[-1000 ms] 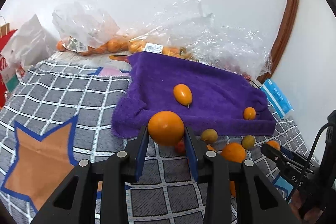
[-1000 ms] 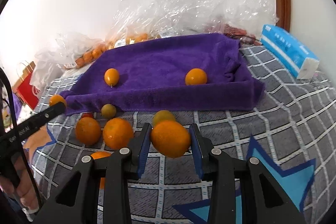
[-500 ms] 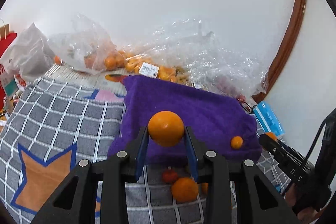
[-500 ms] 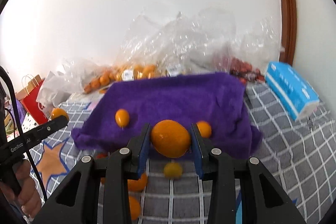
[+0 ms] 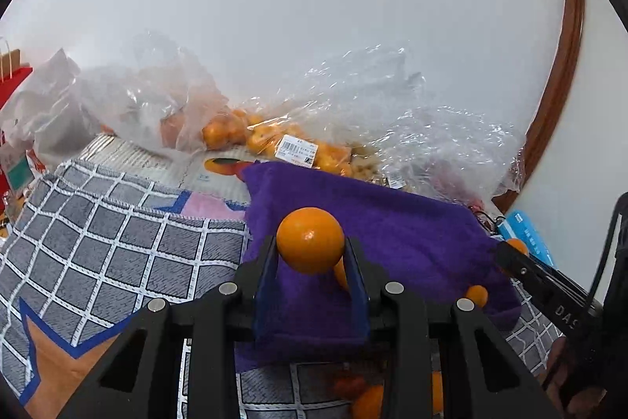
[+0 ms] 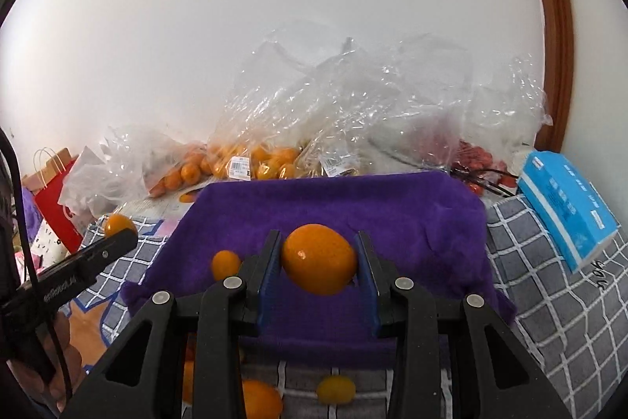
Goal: Organize fruits
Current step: 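Lift the left tool's orange toward the towel while the right tool carries its orange there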
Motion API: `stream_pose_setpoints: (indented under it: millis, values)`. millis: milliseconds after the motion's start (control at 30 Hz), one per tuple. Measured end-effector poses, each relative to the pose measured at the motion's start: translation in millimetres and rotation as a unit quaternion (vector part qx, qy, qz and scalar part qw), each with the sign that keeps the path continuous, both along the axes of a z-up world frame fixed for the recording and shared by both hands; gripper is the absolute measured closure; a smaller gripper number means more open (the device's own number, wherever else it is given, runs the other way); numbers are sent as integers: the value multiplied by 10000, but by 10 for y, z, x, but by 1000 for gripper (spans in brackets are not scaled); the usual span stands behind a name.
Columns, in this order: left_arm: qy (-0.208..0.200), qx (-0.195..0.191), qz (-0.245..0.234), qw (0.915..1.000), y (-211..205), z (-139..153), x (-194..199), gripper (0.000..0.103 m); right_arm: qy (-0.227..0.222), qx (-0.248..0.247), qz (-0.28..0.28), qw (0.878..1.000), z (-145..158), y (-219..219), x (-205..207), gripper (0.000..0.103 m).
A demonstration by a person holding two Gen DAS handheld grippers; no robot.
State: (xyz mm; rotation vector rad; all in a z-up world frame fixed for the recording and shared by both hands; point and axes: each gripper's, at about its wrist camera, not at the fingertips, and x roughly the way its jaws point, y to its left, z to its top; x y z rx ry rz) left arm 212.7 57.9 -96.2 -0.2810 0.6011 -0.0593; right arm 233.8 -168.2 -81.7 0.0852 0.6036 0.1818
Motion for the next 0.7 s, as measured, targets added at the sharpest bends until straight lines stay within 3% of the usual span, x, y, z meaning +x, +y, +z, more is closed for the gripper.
stream_pose_setpoints:
  millis: [167,533,700]
  values:
    - [180,-16,22,9998,-5,-121,59,70,94,-22,28,9999,-196,4,47,66]
    - [142,34,68,9999,-36,-179,88,70,42,-120,-452,9989,-276,-245,129,66]
    - [131,88,35,9999,-59,-204,101,70,144,65,-497,9986,-333,-327,175,66]
